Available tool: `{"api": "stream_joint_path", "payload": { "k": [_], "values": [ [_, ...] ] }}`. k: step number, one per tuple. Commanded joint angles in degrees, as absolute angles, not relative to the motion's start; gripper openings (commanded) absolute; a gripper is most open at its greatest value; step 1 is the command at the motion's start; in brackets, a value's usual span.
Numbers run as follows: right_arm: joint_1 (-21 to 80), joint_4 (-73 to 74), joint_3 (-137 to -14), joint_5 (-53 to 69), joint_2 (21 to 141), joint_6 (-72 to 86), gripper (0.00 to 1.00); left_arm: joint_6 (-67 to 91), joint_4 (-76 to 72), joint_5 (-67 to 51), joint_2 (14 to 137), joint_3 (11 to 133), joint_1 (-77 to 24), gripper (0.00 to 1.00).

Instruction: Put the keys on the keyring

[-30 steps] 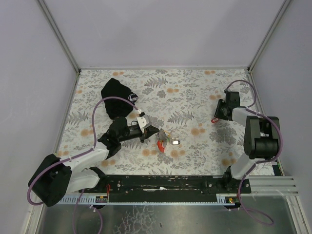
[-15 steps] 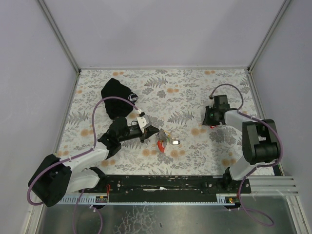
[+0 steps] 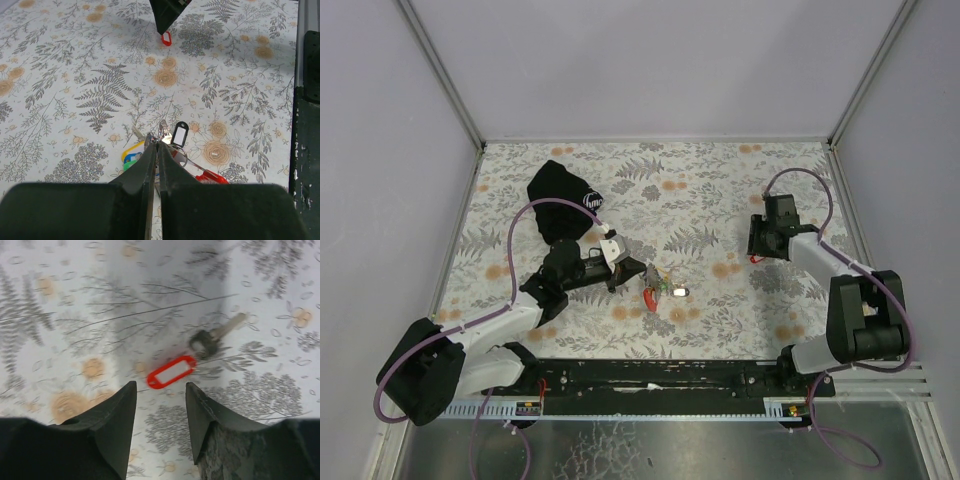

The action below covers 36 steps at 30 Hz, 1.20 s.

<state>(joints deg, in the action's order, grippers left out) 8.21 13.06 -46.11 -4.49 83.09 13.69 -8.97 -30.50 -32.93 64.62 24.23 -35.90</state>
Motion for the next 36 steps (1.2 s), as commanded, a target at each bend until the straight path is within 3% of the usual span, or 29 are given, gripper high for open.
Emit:
{"api": "stream_joint_path", "payload": {
  "k": [1,13,23,29,36],
  "values": [
    [4.63,11.9,-48.05,-6.26,86.28,13.68,0.51,-8.46,-32.79,-32.04,63.14,25.42,-35.82,0.0],
    [4.05,10.54,-50.28,-0.57,94.65,13.55,0.52,-8.29,-32.71,-32.23,63.24,25.42,-35.95,0.0],
    [7.89,13.52,-52.95,4.47,99.31,11.0,0.33,-8.22,-32.7,-32.36,63.49,25.41,-35.95,0.0],
    [14.17,16.94,-52.94,7.82,97.12,11.21,0.3,-8.3,-32.53,-32.33,63.54,25.51,-35.95,0.0],
    [14.63,18.97,-55.6,4.53,90.16,7.25,0.32,-8.33,-32.52,-32.2,63.22,25.42,-35.95,0.0]
  ]
}}
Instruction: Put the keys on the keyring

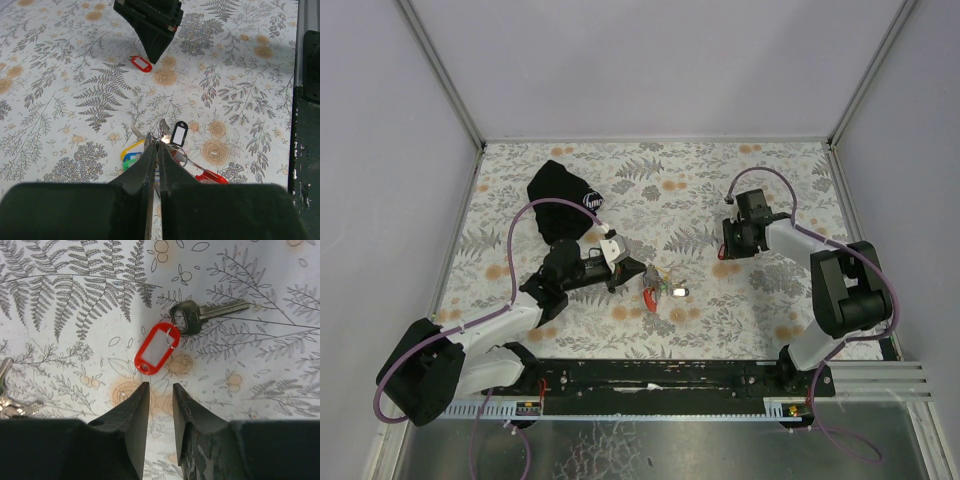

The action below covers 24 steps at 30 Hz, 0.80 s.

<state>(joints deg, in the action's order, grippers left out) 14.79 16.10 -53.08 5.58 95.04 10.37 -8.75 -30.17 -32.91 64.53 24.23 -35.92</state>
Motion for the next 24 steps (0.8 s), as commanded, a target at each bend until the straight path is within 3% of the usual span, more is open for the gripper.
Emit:
{"api": "stream_joint_path", "payload": {
  "k": [1,9,24],
  "values": [
    [14.73,19.07,-55.98,4.42,89.9,6.31,0.34,-8.37,-32.52,-32.16,63.23,25.4,-35.95,0.0],
    [15.77,17.3,-58.19,4.94,91.75,-2.18,0.39,-8.42,-32.52,-32.27,63.79,25.62,-35.95,0.0],
    [15.86,15.95,-62.94,5.55,100.84,-8.09,0.3,-8.27,-32.43,-32.73,63.9,25.67,-35.96,0.0]
  ]
}}
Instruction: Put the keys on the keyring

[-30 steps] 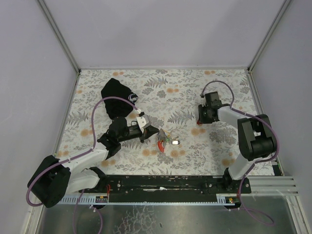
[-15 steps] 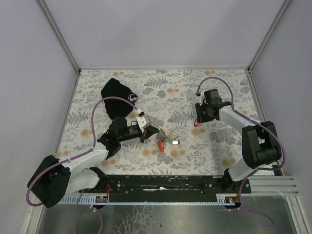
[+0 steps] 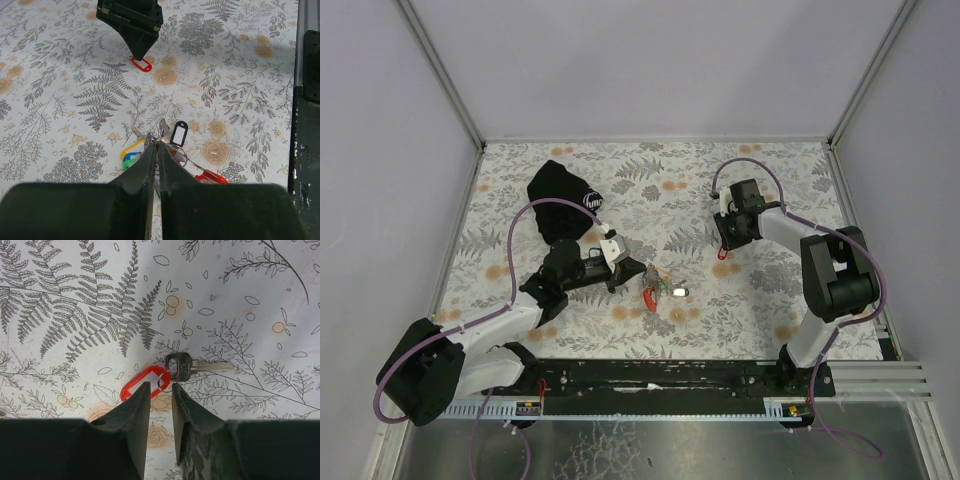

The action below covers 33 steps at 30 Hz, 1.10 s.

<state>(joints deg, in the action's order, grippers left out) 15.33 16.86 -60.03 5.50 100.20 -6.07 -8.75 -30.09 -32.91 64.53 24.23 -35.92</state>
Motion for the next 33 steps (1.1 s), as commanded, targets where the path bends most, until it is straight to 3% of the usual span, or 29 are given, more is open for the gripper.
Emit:
{"api": "stream_joint_path", "payload": {
  "k": [1,10,18,25,33],
  "values": [
    [15.84,16.13,-63.14,5.73,101.31,-8.12,0.29,-8.34,-32.43,-32.73,63.85,25.67,-35.95,0.0],
    [15.8,18.1,-63.27,4.43,102.41,-7.41,0.2,-8.29,-32.34,-32.78,63.65,25.66,-35.95,0.0],
    [15.86,19.39,-61.68,4.12,98.33,-4.58,0.01,-8.35,-32.37,-32.76,63.42,25.6,-35.96,0.0],
    [16.08,17.59,-57.76,12.84,91.24,1.24,0.0,-8.38,-32.17,-32.41,63.24,25.58,-35.95,0.0],
    [16.38,-8.6,-41.46,26.3,80.03,8.19,0.0,-8.18,-32.87,-32.55,63.68,25.53,-35.98,0.0]
  ]
}}
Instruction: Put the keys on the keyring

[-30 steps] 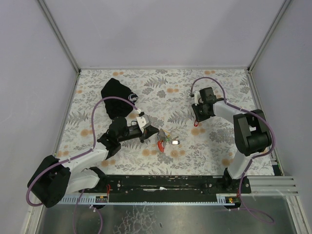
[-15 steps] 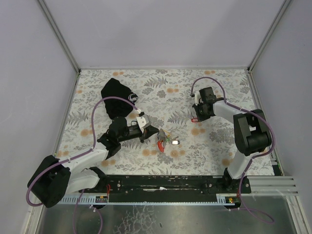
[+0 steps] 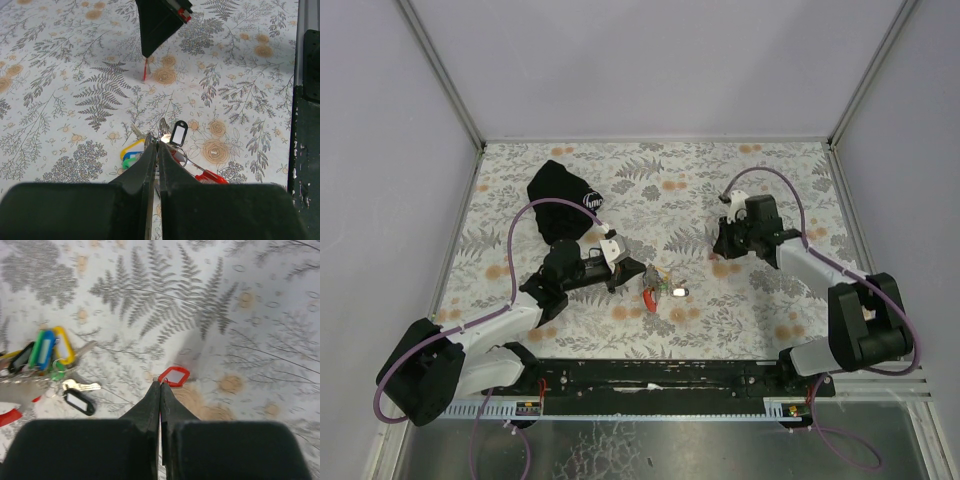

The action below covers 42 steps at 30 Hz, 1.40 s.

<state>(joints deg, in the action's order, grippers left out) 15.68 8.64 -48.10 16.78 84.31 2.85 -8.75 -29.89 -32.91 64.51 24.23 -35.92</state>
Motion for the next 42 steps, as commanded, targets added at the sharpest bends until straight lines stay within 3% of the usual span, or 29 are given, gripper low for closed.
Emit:
{"api": "stream_joint_path", "payload": {
  "k": [1,15,22,32,42],
  "values": [
    [16.39,-12.28,-39.53,27.41,79.39,9.35,0.0,-8.16,-32.91,-32.64,63.66,25.45,-35.97,0.0],
    [18.23,-69.58,-16.59,33.37,89.45,18.47,0.0,-7.48,-34.31,-32.76,63.26,24.72,-35.97,0.0],
    [20.19,-80.39,-12.14,31.4,96.66,19.37,0.04,-7.58,-34.95,-32.7,63.02,24.31,-35.96,0.0],
    [21.98,-73.73,-10.98,26.79,95.57,18.36,0.15,-7.65,-35.14,-32.43,62.7,24.14,-35.97,0.0],
    [23.92,-37.31,-18.3,19.99,78.89,17.38,0.35,-7.65,-35.11,-31.6,62.61,24.13,-36.0,0.0]
  ]
}}
